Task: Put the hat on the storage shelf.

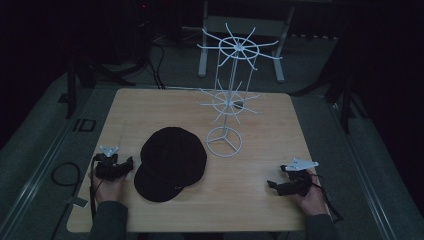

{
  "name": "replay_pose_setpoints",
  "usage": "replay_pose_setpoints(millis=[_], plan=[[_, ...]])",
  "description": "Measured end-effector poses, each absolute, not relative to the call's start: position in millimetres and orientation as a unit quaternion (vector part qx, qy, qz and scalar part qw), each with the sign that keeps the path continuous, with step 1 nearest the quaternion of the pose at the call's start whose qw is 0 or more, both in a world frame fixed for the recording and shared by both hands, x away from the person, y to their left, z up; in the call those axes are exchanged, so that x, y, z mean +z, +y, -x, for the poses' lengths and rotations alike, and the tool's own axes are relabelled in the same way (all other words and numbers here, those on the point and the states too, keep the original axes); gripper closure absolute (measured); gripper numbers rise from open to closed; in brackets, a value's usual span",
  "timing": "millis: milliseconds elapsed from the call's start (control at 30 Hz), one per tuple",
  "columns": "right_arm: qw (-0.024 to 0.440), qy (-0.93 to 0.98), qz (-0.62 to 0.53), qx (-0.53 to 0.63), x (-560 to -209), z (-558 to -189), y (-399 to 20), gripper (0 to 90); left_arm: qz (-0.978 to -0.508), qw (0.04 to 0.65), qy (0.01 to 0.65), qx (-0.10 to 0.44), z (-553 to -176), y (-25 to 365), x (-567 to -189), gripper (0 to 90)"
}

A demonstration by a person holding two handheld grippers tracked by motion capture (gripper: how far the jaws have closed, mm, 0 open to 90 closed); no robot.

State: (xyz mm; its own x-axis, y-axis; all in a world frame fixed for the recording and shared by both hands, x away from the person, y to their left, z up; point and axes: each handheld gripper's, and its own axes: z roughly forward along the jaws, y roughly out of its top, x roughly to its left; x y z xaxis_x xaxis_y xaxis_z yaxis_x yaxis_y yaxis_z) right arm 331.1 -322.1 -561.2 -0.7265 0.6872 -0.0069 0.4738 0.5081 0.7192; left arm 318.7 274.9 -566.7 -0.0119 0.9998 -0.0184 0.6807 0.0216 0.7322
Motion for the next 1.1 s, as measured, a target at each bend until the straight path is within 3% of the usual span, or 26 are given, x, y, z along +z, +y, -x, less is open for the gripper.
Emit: replay_pose_setpoints(millis=[367,667,867,1100], plan=[[0.147,0.855,-0.342,0.362,-561.1,-329.8,-322.0,12.9,-0.668,0.296,0.629,0.267,-321.2,273.0,-566.4,36.6],[0.148,0.854,-0.343,0.362,-561.1,-329.2,-322.0,13.2,-0.707,0.304,0.591,0.243,-323.2,278.5,-563.4,42.3],[0.148,0.854,-0.343,0.362,-561.1,-329.1,-322.0,13.2,-0.723,0.3,0.585,0.214,-322.9,279.2,-557.3,50.7],[0.148,0.854,-0.343,0.362,-561.1,-328.9,-322.1,13.2,-0.732,0.317,0.565,0.211,-322.6,271.6,-540.3,50.9]])
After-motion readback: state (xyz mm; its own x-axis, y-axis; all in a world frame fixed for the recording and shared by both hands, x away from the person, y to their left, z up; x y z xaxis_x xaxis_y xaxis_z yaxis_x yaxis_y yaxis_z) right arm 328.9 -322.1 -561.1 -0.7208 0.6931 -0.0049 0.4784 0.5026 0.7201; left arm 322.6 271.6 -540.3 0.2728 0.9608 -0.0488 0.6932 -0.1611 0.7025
